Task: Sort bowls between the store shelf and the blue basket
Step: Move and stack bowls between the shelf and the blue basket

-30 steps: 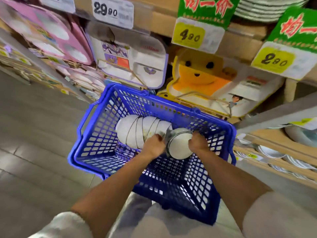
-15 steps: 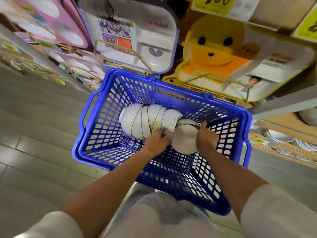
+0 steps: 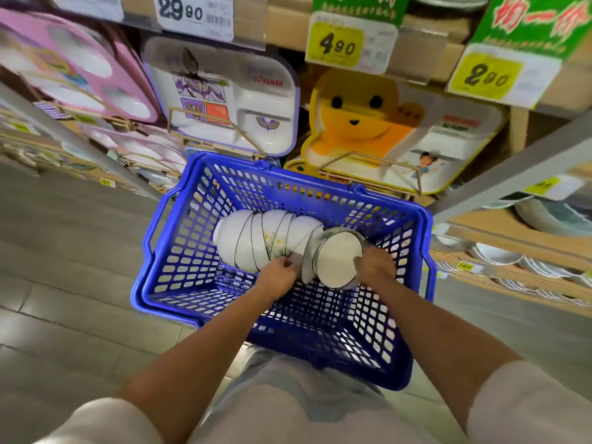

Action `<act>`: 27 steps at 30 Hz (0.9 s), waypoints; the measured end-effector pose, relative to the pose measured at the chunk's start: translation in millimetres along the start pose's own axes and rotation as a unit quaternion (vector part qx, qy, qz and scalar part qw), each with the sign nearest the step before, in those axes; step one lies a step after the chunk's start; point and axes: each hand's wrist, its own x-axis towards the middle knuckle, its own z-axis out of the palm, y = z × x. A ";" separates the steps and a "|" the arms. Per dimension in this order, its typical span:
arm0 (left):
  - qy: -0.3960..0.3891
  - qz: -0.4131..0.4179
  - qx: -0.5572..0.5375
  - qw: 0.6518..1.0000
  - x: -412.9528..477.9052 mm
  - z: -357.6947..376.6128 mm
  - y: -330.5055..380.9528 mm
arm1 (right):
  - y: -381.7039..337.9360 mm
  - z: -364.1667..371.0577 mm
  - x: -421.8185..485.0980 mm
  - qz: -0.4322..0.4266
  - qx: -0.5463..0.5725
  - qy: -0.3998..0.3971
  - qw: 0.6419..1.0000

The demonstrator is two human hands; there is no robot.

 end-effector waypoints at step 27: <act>0.129 0.253 -0.507 0.814 -165.5 -51.9 160.2 | -21.0 -245.9 -177.4 -0.272 0.472 0.087 0.834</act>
